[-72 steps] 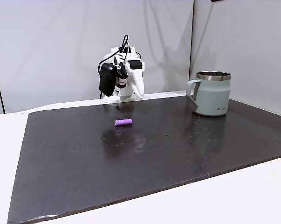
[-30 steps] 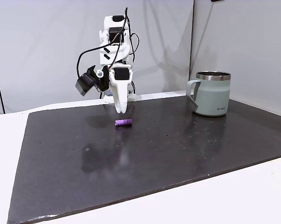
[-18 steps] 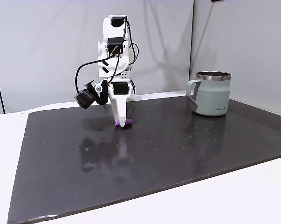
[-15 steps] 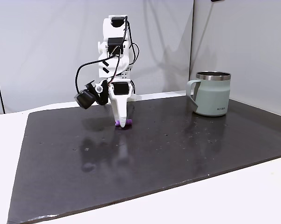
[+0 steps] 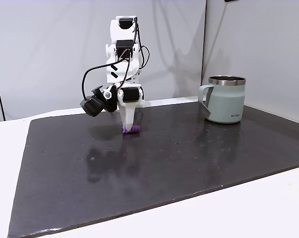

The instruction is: Grasp a pengrip and put it in the cup.

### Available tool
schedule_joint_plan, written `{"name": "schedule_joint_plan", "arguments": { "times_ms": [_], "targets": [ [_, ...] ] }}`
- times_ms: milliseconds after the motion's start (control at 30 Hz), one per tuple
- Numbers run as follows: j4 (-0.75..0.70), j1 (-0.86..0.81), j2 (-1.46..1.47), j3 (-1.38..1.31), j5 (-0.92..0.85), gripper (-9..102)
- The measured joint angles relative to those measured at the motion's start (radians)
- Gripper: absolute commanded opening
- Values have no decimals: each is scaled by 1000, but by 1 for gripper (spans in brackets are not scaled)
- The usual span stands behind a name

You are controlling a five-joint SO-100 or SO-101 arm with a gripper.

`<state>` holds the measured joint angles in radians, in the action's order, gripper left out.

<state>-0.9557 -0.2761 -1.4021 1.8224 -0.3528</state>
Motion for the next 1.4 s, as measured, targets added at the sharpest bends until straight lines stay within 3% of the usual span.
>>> {"name": "schedule_joint_plan", "arguments": {
  "times_ms": [367, 733, 933, 1400],
  "targets": [
    [-204, 98, -241, -41, 21, 0],
    [-442, 437, -525, -170, 201, 0],
    [-463, 637, -522, -249, 310, 0],
    [-463, 899, -245, -571, 397, 0]
  ]
}}
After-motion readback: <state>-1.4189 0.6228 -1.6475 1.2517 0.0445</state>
